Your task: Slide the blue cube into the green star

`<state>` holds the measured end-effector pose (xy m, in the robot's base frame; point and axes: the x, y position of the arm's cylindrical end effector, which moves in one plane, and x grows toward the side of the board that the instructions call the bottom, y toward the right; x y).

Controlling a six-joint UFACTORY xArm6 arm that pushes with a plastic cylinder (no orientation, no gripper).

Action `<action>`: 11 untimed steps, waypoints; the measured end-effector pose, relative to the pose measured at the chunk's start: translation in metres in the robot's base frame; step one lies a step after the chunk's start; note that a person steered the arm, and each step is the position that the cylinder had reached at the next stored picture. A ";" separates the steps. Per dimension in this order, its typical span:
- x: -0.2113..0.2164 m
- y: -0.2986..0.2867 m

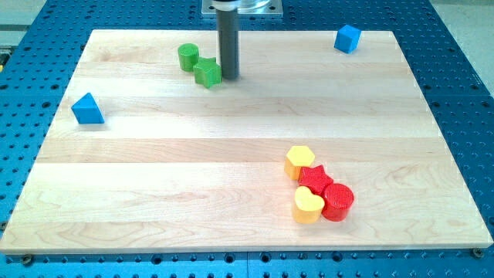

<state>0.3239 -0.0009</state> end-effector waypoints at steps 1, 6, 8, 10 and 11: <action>0.023 -0.044; -0.090 0.264; -0.093 0.151; -0.060 0.027; -0.049 0.030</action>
<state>0.2749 0.0287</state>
